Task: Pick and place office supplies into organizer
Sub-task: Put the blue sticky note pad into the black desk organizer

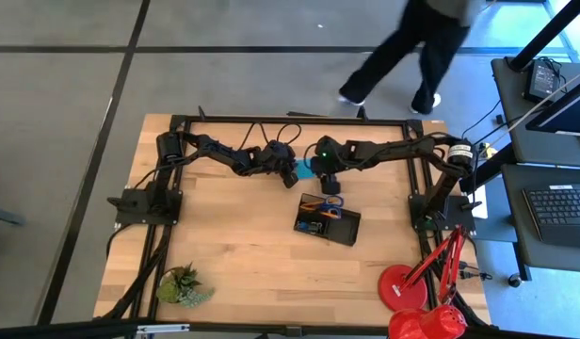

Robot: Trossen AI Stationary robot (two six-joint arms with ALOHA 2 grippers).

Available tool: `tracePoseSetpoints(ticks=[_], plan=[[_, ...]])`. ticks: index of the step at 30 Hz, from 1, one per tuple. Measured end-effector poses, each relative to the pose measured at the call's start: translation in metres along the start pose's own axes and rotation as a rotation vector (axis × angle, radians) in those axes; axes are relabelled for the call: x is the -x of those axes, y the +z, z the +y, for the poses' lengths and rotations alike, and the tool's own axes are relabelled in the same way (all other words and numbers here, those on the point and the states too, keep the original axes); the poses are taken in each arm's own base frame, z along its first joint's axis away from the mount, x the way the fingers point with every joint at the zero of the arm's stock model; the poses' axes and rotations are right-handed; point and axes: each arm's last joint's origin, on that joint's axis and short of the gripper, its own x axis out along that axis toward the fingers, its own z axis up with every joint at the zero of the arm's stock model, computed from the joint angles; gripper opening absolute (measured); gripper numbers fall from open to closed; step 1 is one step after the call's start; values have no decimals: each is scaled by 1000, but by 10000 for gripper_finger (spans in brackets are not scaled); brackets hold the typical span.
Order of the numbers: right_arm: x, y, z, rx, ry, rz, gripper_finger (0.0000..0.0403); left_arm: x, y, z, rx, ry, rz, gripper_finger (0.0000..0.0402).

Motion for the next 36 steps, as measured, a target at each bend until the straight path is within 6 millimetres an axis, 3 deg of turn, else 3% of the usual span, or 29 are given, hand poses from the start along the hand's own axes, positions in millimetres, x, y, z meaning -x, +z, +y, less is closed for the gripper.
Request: tracePoseSetpoints(ticks=[7,15,26,36], plan=[[-4,-3,3,52,56,-18,243,0,0,0,0,-1,0,70],[-25,-8,7,87,84,5,243,0,0,0,0,-3,5,70],[-32,-1,2,88,-27,-59,242,0,-1,0,-3,-7,8,70],[-32,1,4,120,-76,-33,200,0,-1,0,-11,-9,9,70]])
